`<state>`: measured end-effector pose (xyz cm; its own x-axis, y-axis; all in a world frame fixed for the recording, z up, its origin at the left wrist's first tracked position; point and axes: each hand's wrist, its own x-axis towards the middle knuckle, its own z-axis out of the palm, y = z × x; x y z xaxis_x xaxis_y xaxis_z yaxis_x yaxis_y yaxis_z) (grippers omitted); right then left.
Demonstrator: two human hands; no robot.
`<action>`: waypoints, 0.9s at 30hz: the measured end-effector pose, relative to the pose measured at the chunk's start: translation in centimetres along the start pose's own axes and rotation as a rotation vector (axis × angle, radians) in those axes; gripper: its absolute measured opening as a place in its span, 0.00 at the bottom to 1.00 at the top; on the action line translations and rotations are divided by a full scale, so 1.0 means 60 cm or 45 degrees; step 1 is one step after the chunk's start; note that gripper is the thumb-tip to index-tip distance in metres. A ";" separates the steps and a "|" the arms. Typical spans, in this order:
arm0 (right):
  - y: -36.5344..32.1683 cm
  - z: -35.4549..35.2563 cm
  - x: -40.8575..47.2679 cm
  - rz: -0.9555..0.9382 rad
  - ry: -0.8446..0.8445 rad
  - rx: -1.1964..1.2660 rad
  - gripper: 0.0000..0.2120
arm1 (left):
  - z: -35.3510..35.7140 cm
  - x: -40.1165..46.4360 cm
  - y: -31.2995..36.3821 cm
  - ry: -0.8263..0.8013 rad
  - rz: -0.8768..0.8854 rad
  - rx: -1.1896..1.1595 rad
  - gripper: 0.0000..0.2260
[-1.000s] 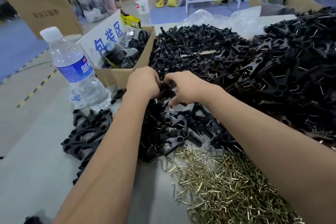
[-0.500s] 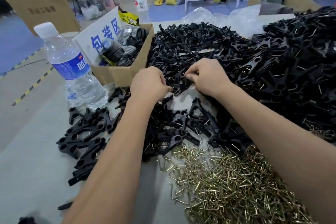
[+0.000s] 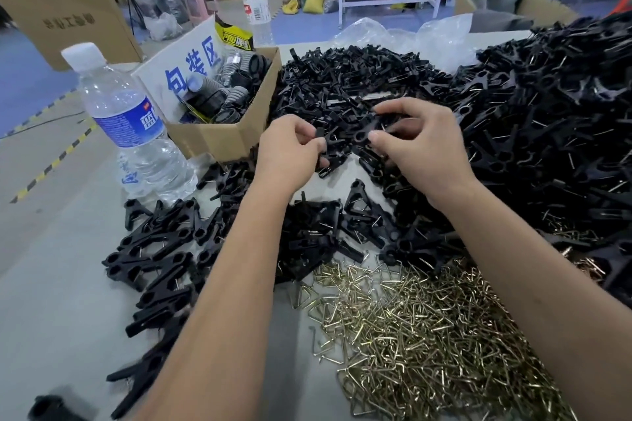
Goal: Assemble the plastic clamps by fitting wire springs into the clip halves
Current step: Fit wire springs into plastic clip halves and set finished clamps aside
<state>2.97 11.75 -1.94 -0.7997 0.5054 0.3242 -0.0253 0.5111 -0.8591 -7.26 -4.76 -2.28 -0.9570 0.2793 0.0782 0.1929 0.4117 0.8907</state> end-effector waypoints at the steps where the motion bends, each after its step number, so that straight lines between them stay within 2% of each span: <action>1: 0.004 -0.009 -0.017 0.021 -0.013 0.054 0.18 | 0.008 -0.010 0.001 -0.022 0.007 -0.139 0.04; 3: 0.014 -0.026 -0.050 0.057 -0.031 0.097 0.20 | 0.025 -0.034 0.004 -0.071 0.029 -0.363 0.05; 6: 0.032 -0.043 -0.081 0.072 -0.061 0.012 0.16 | 0.046 -0.066 -0.002 -0.085 0.111 -0.530 0.08; 10: 0.021 -0.044 -0.075 -0.007 -0.341 -0.130 0.15 | 0.050 -0.084 -0.013 0.118 0.152 -0.662 0.10; 12: 0.007 -0.027 -0.052 -0.095 -0.364 -0.218 0.13 | 0.046 -0.081 -0.019 0.207 0.159 -0.665 0.11; 15: 0.004 0.013 0.006 -0.227 -0.214 -0.612 0.07 | 0.044 -0.076 -0.025 0.243 0.153 -0.631 0.11; 17: 0.011 0.041 0.038 -0.256 -0.232 -0.961 0.05 | 0.045 -0.073 -0.027 0.235 0.160 -0.626 0.10; 18: 0.012 0.051 0.047 -0.235 -0.273 -1.123 0.01 | 0.046 -0.071 -0.028 0.225 0.165 -0.631 0.10; 19: 0.012 0.060 0.053 -0.221 -0.292 -1.230 0.05 | 0.047 -0.070 -0.029 0.214 0.167 -0.642 0.09; 21: 0.013 0.070 0.064 -0.207 -0.330 -1.299 0.08 | 0.048 -0.066 -0.031 0.189 0.164 -0.667 0.09; 23: 0.014 0.072 0.069 -0.205 -0.335 -1.301 0.02 | 0.050 -0.064 -0.032 0.169 0.155 -0.678 0.09; 27: 0.019 0.063 0.071 -0.319 -0.508 -1.427 0.07 | 0.047 -0.067 -0.030 0.145 0.117 -0.694 0.09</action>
<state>-2.72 11.87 -3.05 -0.9804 0.1579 0.1182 0.1692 0.9812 0.0926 -3.16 -4.14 -5.45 -0.9647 0.1852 0.1874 0.1658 -0.1261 0.9781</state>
